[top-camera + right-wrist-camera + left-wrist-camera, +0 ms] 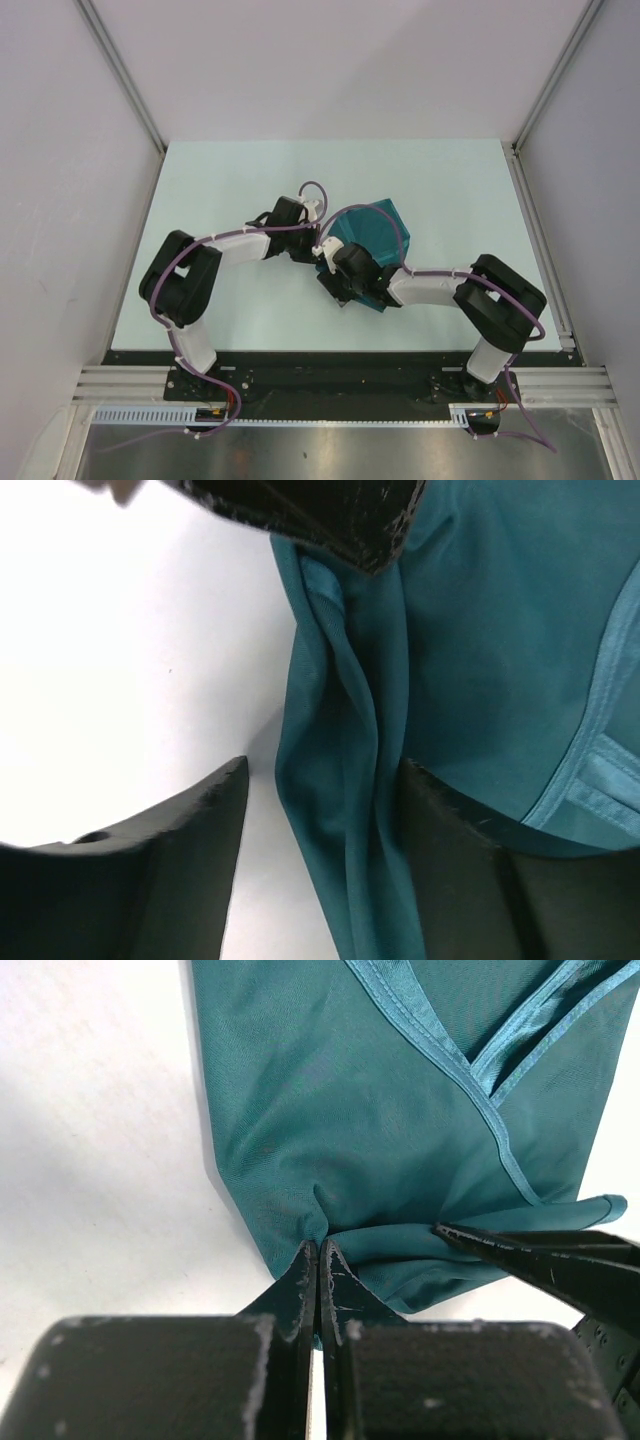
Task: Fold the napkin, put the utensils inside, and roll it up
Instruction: Roll the napkin with the utensil
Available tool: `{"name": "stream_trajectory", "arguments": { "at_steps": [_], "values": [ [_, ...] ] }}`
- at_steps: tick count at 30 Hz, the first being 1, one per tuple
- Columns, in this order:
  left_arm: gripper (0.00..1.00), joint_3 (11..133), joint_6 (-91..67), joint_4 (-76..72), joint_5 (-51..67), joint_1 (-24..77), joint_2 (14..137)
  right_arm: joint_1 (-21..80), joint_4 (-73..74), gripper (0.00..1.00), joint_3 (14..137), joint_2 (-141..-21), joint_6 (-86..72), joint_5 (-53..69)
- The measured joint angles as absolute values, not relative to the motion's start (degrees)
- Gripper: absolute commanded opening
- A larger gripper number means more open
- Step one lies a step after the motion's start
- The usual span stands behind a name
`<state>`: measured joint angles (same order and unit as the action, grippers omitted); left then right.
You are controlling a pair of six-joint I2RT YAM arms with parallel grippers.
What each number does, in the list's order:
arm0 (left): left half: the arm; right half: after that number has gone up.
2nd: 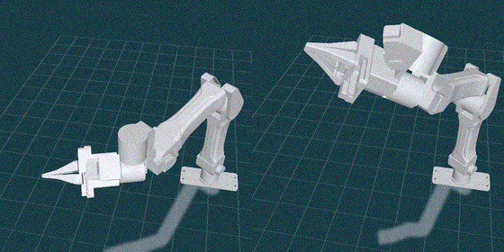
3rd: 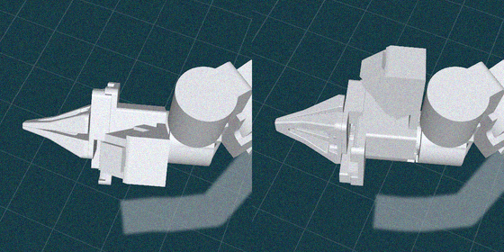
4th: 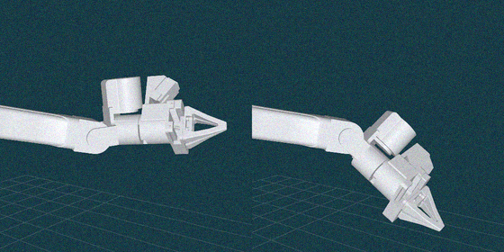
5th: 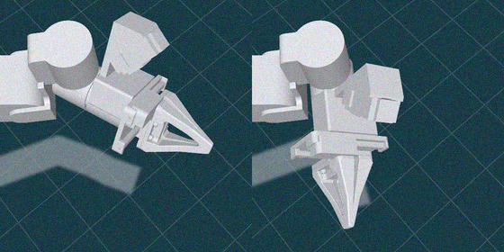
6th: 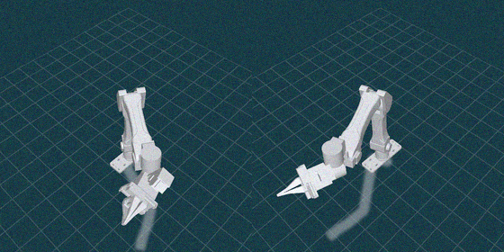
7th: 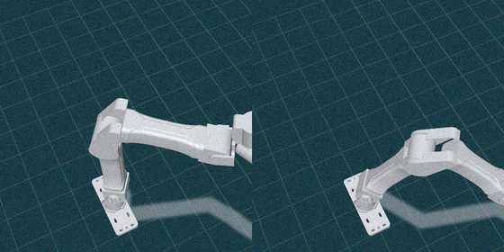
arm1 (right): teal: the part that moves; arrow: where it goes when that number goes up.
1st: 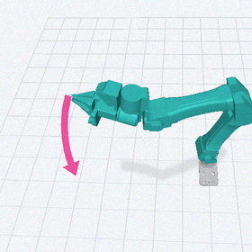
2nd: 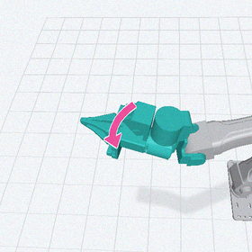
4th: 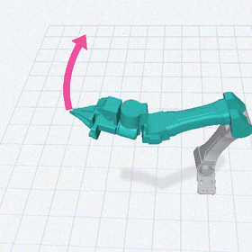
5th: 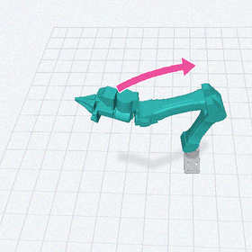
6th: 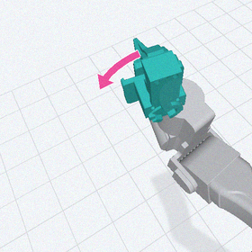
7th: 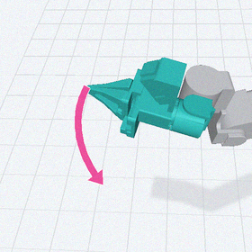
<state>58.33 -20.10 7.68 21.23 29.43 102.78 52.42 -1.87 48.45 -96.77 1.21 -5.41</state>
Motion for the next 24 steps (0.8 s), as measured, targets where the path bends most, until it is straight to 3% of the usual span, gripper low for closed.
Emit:
{"name": "stream_trajectory", "arguments": {
  "at_steps": [7, 8, 12, 13, 15, 16, 19, 24],
  "values": [
    [0.0, 58.4, -20.5, 7.7, 21.5, 29.0, 103.0, 53.1, -4.3, 0.35, 48.4, -97.9, 0.4, -9.6],
    [0.0, 58.4, -20.5, 7.7, 21.5, 29.0, 103.0, 53.1, -4.6, 0.26, 48.4, -98.1, 0.2, -9.8],
    [0.03, 58.6, -20.6, 7.7, 22.1, 28.8, 103.0, 53.1, -5.0, 0.1, 49.0, -98.9, 0.5, -10.5],
    [0.17, 58.6, -20.6, 7.6, 22.5, 28.7, 103.0, 53.1, -4.8, 0.08, 49.2, -99.0, 0.7, -10.5],
    [0.33, 58.6, -20.6, 7.3, 23.0, 28.5, 103.0, 52.8, -3.6, 0.0, 49.9, -99.1, 1.0, -9.8],
    [0.49, 58.6, -20.9, 7.1, 23.2, 28.3, 103.0, 52.8, -2.7, 0.0, 50.5, -99.3, 1.1, -9.5],
    [0.64, 58.6, -21.8, 6.4, 23.3, 27.7, 103.0, 51.7, 1.2, 0.0, 53.0, -99.9, 1.3, -6.9],
    [0.76, 57.5, -22.5, 5.4, 21.4, 25.6, 99.5, 47.6, 8.7, 0.0, 57.7, -101.4, -0.1, 4.9]
  ]
}}
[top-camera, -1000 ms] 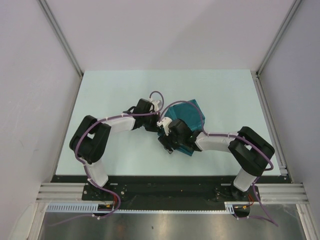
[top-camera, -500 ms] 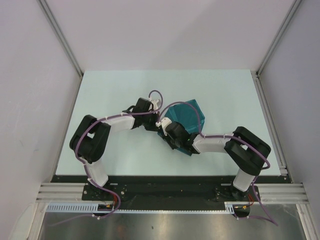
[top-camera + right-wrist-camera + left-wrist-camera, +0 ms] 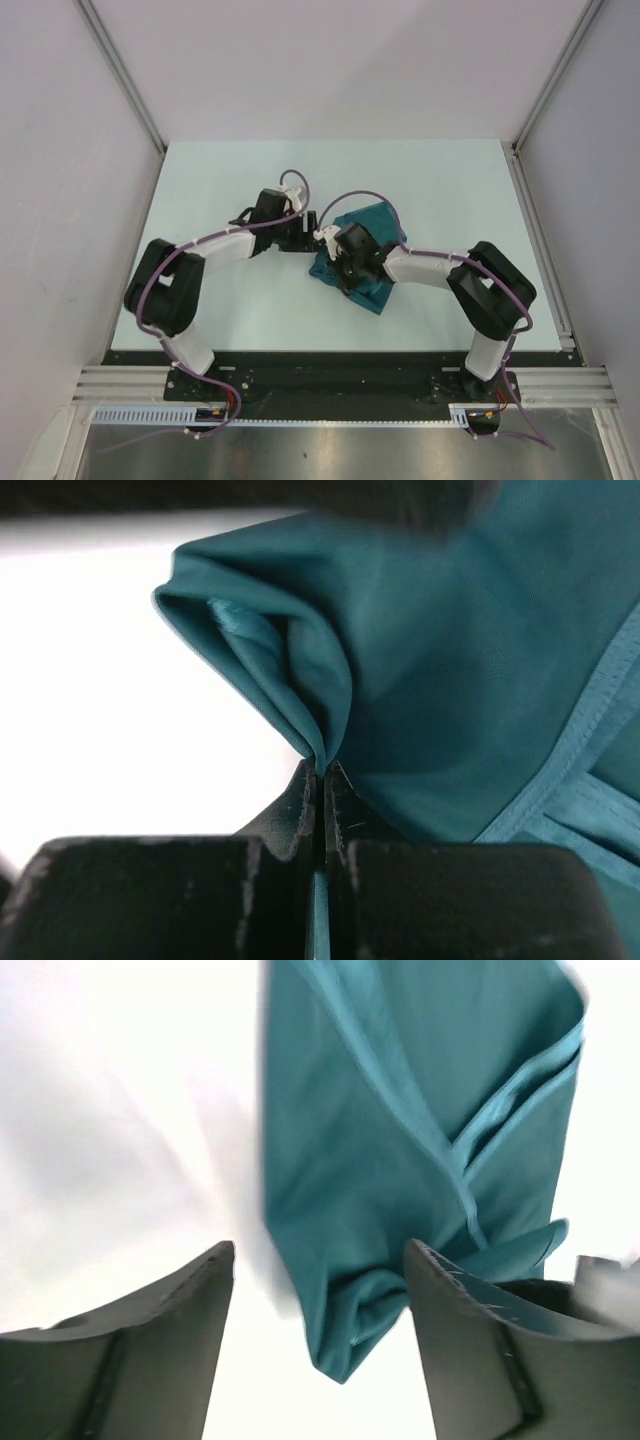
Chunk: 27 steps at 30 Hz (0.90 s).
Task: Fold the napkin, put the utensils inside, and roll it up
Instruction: Roll the napkin with the utensil
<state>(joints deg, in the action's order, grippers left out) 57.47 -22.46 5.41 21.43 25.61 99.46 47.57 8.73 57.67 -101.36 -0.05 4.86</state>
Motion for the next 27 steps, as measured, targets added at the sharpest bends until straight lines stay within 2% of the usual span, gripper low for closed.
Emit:
{"name": "stream_trajectory", "arguments": {
  "at_steps": [12, 19, 27],
  "values": [
    [0.79, 39.1, -20.2, -5.5, 15.6, 25.3, 81.9, 37.7, 24.4, 0.0, 70.9, -112.4, -3.4, 36.0],
    [0.8, 35.5, -15.9, -11.3, 16.3, 31.2, 78.1, 33.0, 28.2, 0.0, 75.0, -119.5, -3.6, 48.7],
    [0.76, 35.3, -13.2, -13.2, 16.2, 31.7, 78.9, 28.9, 28.6, 0.0, 75.6, -125.3, -5.0, 59.6]
  ]
}}
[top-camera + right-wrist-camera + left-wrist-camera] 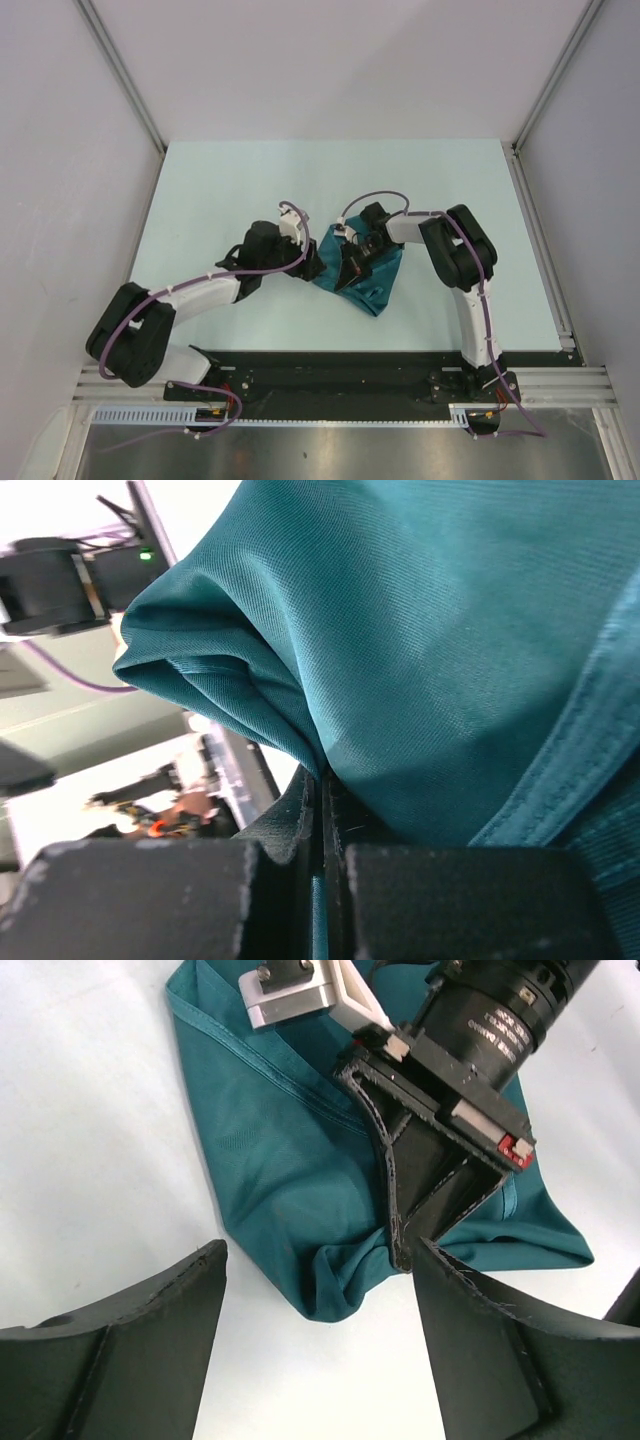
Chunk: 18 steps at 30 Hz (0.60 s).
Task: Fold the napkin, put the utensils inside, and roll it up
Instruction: Roll the napkin with the utensil
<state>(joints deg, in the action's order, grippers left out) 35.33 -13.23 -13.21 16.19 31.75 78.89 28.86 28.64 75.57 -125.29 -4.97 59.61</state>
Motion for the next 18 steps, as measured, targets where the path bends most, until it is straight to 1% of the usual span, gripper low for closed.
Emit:
{"name": "stream_trajectory", "arguments": {
  "at_steps": [2, 10, 11, 15, 18],
  "values": [
    [0.73, 35.0, -12.9, -13.7, 16.4, 32.0, 79.1, 28.2, 28.5, 0.0, 75.6, -126.1, -5.5, 61.6],
    [0.64, 34.3, -11.7, -15.1, 18.2, 33.2, 80.8, 26.6, 27.7, 0.0, 75.7, -127.7, -7.2, 65.7],
    [0.62, 34.3, -11.6, -15.2, 18.3, 33.3, 81.2, 26.5, 27.6, 0.0, 75.7, -127.9, -7.4, 66.0],
    [0.59, 34.3, -11.5, -15.1, 18.3, 33.4, 83.1, 26.1, 27.3, 0.0, 75.7, -128.1, -7.8, 66.5],
    [0.55, 34.3, -11.4, -15.1, 18.4, 33.4, 83.6, 26.0, 27.2, 0.0, 75.7, -128.2, -8.2, 66.8]
  ]
}}
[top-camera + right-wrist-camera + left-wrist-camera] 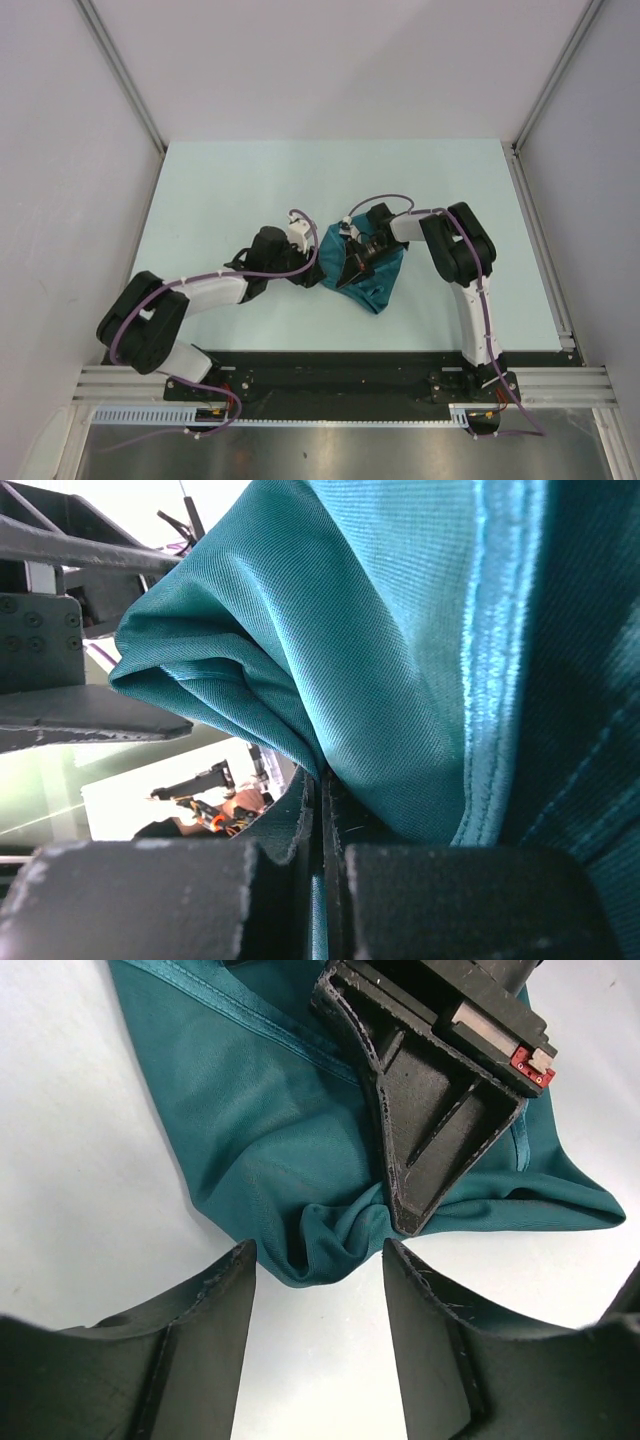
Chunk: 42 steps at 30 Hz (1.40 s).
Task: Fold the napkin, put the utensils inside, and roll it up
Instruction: Roll the napkin with the utensil
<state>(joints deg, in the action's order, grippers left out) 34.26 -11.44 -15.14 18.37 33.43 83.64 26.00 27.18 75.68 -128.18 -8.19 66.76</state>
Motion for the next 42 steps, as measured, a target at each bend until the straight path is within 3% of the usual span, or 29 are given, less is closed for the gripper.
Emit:
{"name": "stream_trajectory", "arguments": {
  "at_steps": [3, 7, 10, 17, 22, 28, 42],
  "values": [
    [0.42, 34.3, -11.4, -15.4, 18.4, 33.5, 84.1, 25.9, 27.0, 0.0, 75.7, -128.4, -8.6, 67.2],
    [0.13, 34.3, -11.5, -15.9, 18.2, 33.5, 86.0, 25.8, 26.8, 0.0, 75.7, -128.5, -8.8, 67.5],
    [0.0, 34.8, -11.6, -15.3, 17.5, 33.5, 87.5, 25.8, 26.7, 0.05, 75.7, -128.5, -9.0, 67.5],
    [0.0, 39.7, -11.6, -10.0, 15.2, 33.6, 89.6, 25.8, 26.3, 0.34, 75.7, -127.6, -10.0, 67.1],
    [0.0, 44.5, -12.0, -5.1, 15.2, 33.6, 92.8, 25.6, 25.9, 0.49, 74.8, -124.1, -10.3, 63.3],
    [0.0, 46.7, -13.2, -1.1, 15.3, 33.3, 95.2, 25.6, 25.5, 0.59, 70.8, -118.3, -9.0, 56.7],
    [0.0, 47.4, -16.6, 1.5, 18.5, 31.2, 95.3, 32.5, 22.7, 0.63, 59.1, -100.5, -7.2, 35.8]
  ]
}}
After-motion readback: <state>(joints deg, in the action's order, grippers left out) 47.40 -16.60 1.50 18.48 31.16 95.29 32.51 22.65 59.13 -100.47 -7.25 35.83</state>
